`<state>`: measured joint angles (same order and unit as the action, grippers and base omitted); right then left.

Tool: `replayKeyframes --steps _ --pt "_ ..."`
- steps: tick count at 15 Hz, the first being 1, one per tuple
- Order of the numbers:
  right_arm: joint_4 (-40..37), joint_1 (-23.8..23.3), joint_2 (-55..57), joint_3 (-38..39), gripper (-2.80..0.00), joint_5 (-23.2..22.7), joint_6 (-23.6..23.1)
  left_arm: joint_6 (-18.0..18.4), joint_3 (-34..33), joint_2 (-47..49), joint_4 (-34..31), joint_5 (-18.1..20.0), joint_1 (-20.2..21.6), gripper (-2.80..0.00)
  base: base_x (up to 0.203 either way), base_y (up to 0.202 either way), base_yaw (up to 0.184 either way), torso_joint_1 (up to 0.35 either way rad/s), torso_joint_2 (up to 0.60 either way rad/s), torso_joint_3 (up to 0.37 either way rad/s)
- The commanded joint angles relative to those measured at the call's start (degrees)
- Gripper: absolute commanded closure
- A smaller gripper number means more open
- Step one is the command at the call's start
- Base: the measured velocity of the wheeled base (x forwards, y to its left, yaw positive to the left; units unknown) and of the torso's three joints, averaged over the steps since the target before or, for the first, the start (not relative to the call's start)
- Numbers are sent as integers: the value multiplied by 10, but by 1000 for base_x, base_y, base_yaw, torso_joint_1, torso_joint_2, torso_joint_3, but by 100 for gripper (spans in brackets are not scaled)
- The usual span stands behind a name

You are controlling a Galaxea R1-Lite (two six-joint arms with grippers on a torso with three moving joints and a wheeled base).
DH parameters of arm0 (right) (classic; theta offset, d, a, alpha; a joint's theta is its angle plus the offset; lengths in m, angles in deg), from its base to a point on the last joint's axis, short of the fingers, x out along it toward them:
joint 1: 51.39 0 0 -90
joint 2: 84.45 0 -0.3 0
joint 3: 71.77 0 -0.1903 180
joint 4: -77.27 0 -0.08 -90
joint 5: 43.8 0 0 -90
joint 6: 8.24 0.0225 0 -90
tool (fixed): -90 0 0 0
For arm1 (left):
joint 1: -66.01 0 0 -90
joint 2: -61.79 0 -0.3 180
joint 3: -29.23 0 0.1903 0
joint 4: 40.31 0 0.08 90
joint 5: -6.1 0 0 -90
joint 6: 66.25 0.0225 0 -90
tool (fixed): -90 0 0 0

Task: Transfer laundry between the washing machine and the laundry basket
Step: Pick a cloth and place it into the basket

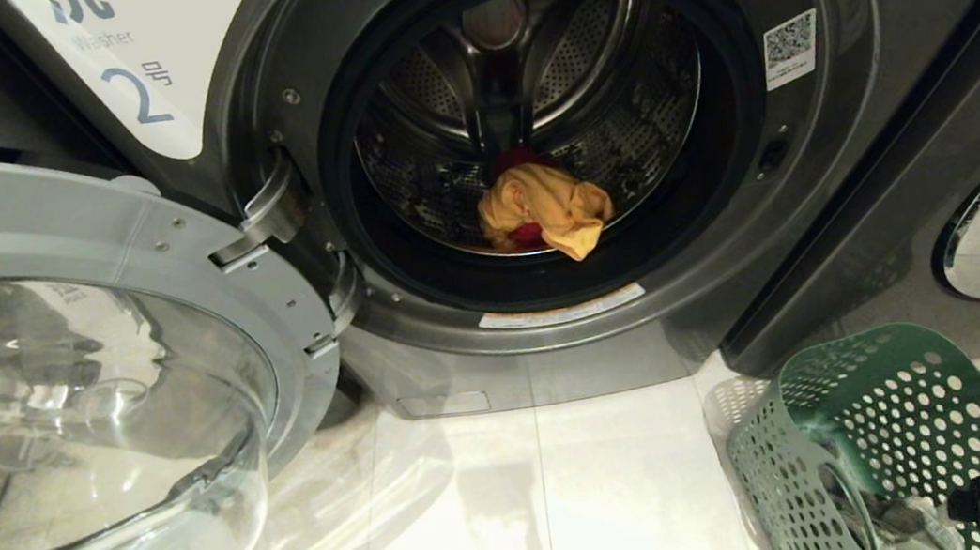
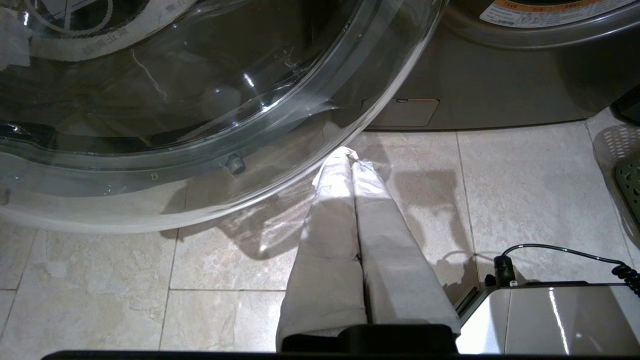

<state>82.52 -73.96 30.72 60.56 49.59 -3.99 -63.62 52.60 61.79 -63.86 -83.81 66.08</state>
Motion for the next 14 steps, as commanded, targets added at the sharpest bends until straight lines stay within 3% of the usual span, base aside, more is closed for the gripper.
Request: replayKeyframes --steps 1,6,8,10,14 --pt "1 -20 104 -46 -280 -1 -20 0 0 1 0 0 0 0 0 0 0 0 0 0" --pt "-18 -32 243 -143 -280 -55 -56 0 0 1 0 0 0 0 0 0 0 0 0 0" --pt "-19 -33 285 -156 -280 -83 -142 0 0 1 0 0 0 0 0 0 0 0 0 0" --pt "-16 -33 322 -184 -280 -109 -190 0 0 1 0 0 0 0 0 0 0 0 0 0" --pt "23 -32 407 -263 -280 -127 -209 0 0 1 0 0 0 0 0 0 0 0 0 0"
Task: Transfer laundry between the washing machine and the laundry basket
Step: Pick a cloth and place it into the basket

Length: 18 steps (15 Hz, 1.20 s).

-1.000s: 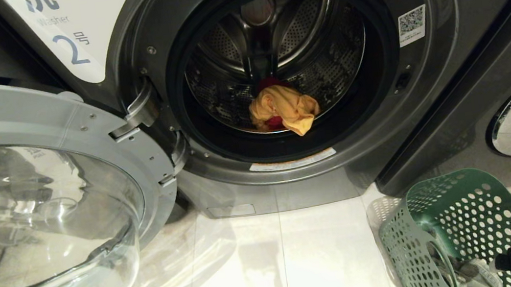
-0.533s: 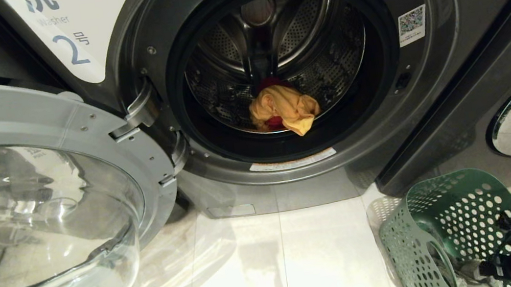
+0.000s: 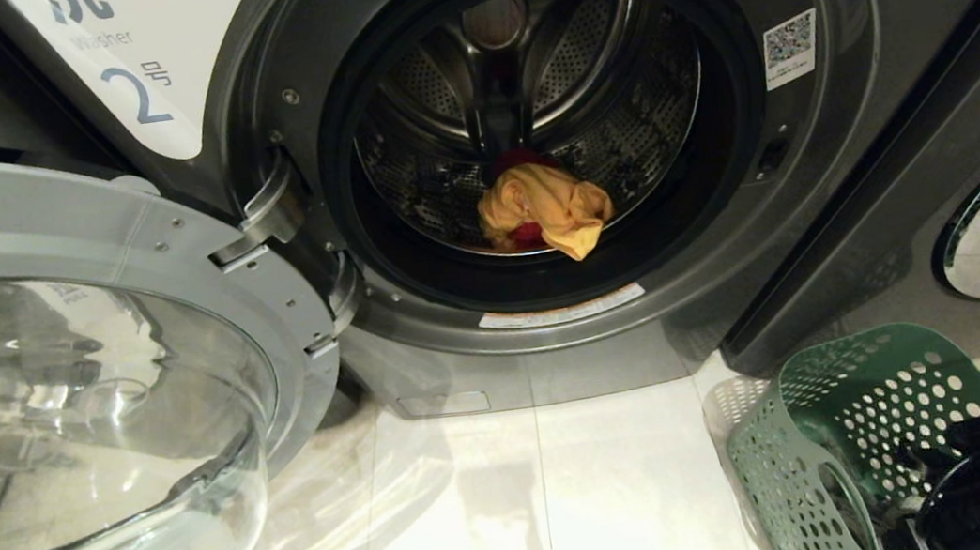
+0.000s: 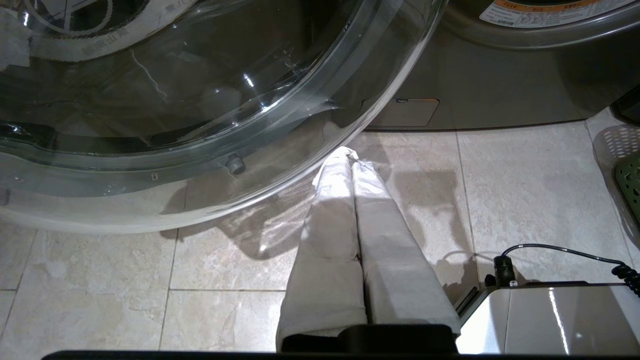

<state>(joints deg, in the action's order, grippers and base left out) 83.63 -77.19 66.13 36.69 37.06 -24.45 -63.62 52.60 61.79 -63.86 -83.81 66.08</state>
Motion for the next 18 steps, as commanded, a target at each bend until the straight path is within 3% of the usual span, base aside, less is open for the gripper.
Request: replayKeyframes --steps 1,7,14,15,18 --pt "31 0 78 -44 -280 -7 -16 0 0 1 0 0 0 0 0 0 0 0 0 0" --pt "79 5 183 -171 -280 -69 -40 0 0 1 0 0 0 0 0 0 0 0 0 0" --pt "104 24 233 -240 -280 -70 -42 0 0 1 0 0 0 0 0 0 0 0 0 0" --pt "102 25 234 -245 0 -70 -41 0 0 1 0 0 0 0 0 0 0 0 0 0" --pt "101 25 234 -247 0 -69 -43 0 0 1 0 0 0 0 0 0 0 0 0 0"
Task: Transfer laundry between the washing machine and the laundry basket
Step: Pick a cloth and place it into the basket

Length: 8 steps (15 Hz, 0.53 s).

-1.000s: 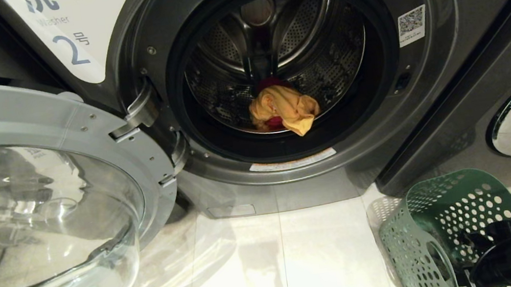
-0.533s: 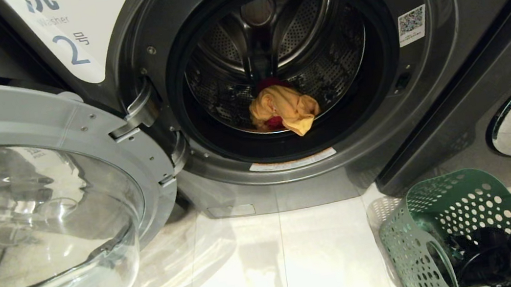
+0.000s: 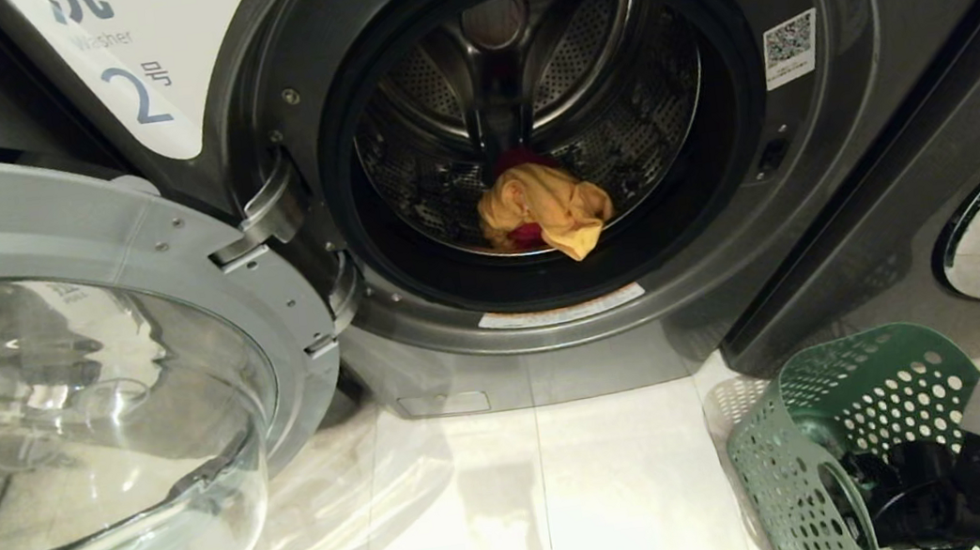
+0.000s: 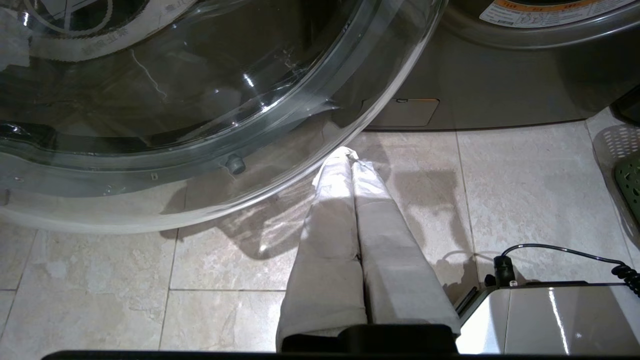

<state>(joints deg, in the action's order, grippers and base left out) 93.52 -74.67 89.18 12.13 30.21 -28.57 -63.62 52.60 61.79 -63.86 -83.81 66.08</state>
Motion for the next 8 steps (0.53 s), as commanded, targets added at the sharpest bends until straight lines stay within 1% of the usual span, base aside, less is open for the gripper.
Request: replayKeyframes --steps 1,5,8 --pt "2 0 4 -1 0 -1 -1 0 0 1 0 0 0 0 0 0 0 0 0 0" --pt "1 -1 -6 4 0 1 -1 0 0 1 0 0 0 0 0 0 0 0 0 0" --pt "-12 -4 -60 37 0 1 3 0 0 1 0 0 0 0 0 0 0 0 0 0"
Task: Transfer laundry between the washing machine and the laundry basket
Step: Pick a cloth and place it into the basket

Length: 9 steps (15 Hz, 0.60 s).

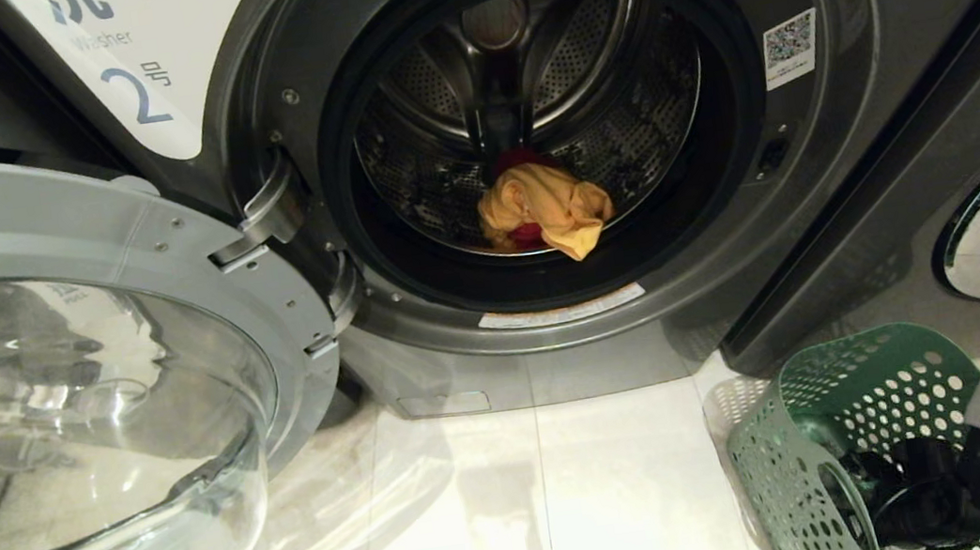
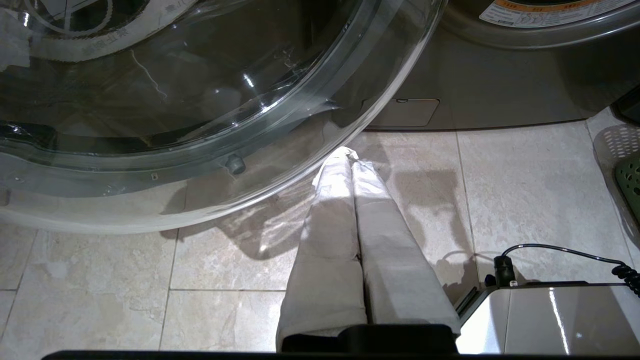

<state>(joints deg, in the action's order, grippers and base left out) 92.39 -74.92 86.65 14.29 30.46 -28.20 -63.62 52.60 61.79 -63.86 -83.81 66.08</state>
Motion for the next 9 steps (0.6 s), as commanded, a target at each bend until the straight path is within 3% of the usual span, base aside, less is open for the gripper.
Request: replayKeyframes --steps 1,5,9 --pt "-7 -4 -63 37 0 -1 1 0 0 1 0 0 0 0 0 0 0 0 0 0" --pt "-34 -16 -236 178 0 -3 6 0 0 1 0 0 0 0 0 0 0 0 0 0" --pt "-39 -29 -445 321 0 -9 -23 0 0 1 0 0 0 0 0 0 0 0 0 0"
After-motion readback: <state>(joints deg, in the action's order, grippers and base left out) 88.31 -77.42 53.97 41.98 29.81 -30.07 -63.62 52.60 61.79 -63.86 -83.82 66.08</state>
